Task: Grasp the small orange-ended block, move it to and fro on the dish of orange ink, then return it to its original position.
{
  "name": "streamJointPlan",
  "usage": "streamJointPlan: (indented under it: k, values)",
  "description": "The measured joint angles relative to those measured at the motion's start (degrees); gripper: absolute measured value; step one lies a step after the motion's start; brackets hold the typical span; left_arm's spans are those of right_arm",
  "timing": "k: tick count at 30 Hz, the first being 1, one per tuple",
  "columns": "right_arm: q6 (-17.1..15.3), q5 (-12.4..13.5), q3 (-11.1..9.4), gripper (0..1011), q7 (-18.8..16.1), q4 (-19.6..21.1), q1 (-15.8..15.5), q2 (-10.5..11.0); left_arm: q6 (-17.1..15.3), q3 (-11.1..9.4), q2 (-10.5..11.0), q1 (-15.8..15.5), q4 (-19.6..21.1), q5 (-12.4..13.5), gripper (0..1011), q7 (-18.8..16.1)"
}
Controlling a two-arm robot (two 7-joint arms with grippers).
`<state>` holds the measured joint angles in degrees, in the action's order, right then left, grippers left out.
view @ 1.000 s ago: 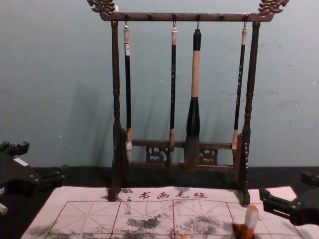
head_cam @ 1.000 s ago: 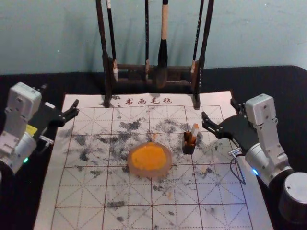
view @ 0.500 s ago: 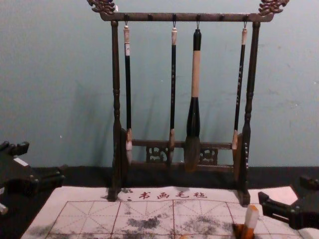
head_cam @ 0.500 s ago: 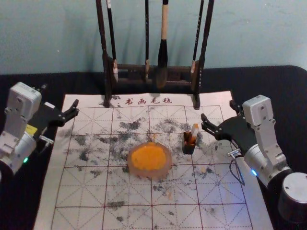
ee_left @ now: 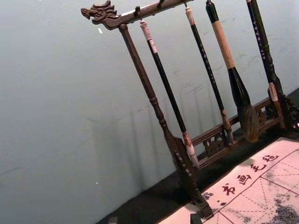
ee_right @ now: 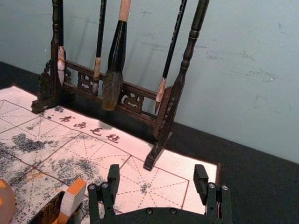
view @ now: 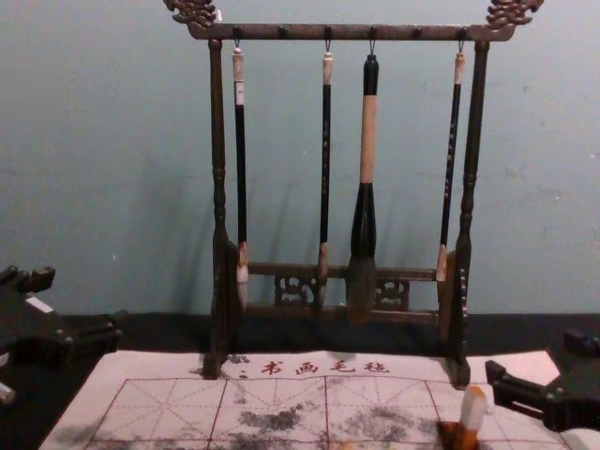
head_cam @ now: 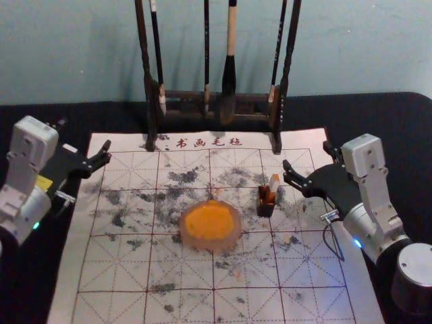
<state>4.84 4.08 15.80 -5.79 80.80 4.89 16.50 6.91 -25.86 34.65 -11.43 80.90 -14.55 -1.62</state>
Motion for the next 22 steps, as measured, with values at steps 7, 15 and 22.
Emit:
streamJointPlan:
  k: [7, 15, 22]
  values:
    - [0.0, 0.0, 0.0, 1000, 0.0, 0.1, 0.0, 0.0, 0.0, 0.0, 0.0, 0.0, 0.0, 0.0, 1001, 0.0]
    - [0.1, 0.1, 0.0, 1000, 0.0, 0.1, 0.0, 0.0, 0.0, 0.0, 0.0, 0.0, 0.0, 0.0, 1001, 0.0]
    - [0.1, 0.1, 0.0, 1000, 0.0, 0.1, 0.0, 0.0, 0.0, 0.0, 0.0, 0.0, 0.0, 0.0, 1001, 0.0]
